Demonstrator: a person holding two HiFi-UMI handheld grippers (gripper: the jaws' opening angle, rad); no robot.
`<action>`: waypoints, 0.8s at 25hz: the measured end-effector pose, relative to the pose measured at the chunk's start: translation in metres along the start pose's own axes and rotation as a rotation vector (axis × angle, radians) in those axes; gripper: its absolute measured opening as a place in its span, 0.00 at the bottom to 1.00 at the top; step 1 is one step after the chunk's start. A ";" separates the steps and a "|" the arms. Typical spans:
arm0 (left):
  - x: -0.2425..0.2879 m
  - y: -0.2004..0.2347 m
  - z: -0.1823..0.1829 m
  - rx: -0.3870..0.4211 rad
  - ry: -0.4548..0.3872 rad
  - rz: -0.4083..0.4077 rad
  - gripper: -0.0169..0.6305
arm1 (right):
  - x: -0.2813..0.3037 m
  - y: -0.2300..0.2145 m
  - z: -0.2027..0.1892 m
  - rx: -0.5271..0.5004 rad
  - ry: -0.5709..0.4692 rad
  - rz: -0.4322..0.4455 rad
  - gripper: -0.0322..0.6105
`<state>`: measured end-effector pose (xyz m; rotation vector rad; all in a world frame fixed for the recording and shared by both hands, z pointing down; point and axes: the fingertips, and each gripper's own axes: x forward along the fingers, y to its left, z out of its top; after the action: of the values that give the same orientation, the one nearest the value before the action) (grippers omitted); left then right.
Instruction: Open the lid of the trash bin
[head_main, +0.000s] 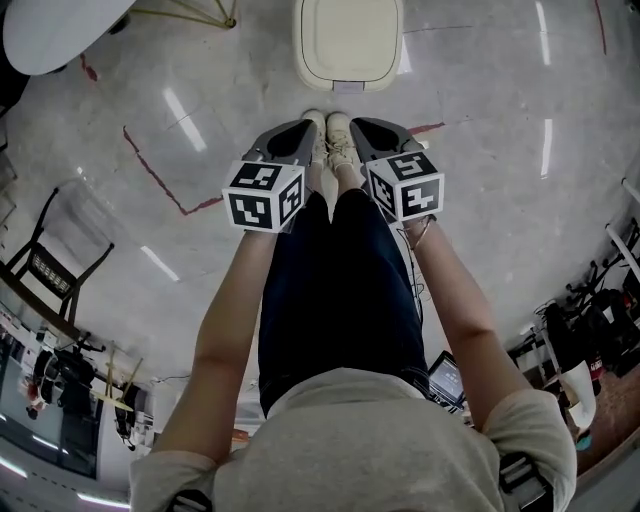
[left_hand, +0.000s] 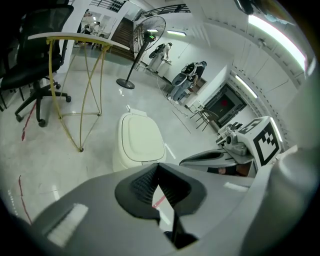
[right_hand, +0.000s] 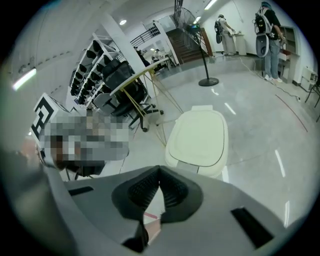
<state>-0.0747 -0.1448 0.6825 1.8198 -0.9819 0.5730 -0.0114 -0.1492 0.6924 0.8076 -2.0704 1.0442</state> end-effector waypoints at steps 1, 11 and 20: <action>0.005 0.004 0.001 -0.002 -0.002 0.002 0.04 | 0.006 -0.003 -0.001 0.002 -0.003 -0.001 0.06; 0.055 0.030 -0.022 -0.075 -0.015 0.010 0.04 | 0.052 -0.056 -0.006 0.033 -0.054 -0.108 0.06; 0.085 0.035 -0.036 -0.112 -0.023 0.014 0.04 | 0.083 -0.077 -0.020 0.059 -0.038 -0.130 0.06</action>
<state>-0.0543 -0.1527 0.7791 1.7253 -1.0230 0.4968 0.0044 -0.1880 0.7991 0.9853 -1.9973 1.0292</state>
